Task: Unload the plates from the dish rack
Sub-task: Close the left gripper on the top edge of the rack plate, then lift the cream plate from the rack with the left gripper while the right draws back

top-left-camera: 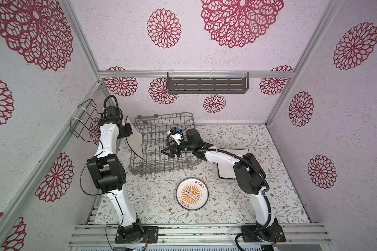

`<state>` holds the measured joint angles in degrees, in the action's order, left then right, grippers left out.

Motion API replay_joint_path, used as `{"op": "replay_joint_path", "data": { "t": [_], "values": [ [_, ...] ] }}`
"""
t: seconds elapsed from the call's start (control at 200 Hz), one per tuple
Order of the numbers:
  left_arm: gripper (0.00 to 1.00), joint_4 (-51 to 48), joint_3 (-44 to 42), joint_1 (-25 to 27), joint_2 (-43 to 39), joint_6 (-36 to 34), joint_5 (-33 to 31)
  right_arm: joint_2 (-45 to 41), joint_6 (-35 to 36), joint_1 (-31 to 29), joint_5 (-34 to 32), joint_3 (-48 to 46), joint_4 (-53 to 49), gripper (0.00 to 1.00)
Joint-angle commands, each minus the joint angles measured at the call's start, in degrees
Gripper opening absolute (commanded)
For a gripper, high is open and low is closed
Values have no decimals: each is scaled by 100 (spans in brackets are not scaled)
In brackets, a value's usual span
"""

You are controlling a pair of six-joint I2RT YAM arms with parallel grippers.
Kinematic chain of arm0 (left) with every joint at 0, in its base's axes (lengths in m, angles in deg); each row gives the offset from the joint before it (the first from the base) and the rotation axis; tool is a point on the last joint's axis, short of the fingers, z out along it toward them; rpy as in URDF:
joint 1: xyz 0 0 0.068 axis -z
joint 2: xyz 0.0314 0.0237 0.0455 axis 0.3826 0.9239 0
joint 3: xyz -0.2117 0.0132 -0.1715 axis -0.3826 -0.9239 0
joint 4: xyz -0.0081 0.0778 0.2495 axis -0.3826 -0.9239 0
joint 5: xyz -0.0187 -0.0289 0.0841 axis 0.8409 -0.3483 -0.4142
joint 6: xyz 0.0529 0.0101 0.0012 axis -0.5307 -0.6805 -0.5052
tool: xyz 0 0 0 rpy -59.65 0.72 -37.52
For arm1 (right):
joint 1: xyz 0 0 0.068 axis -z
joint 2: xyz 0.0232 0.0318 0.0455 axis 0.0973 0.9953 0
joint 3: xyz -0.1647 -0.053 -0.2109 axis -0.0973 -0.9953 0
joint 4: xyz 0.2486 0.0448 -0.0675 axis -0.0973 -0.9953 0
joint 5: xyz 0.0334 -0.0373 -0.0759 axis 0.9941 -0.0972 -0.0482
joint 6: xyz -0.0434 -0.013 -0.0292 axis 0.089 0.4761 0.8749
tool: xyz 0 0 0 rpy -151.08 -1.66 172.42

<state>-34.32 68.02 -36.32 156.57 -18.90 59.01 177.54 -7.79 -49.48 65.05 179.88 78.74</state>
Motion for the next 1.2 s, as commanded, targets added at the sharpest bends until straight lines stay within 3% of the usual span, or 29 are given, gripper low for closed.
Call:
{"op": "replay_joint_path", "data": {
  "t": [0.0, 0.635, 1.196],
  "values": [
    [0, 105, -113, 22, -222, 90, 146, -284, 159, 48, -155, 78, -78, 81],
    [0, 132, 23, 606, -1192, -203, -916, -746, 462, 92, -899, -49, -807, 81],
    [0, 87, 135, 1014, -2242, -250, -956, -1552, 439, 242, -1465, -604, -1023, 81]
  ]
}}
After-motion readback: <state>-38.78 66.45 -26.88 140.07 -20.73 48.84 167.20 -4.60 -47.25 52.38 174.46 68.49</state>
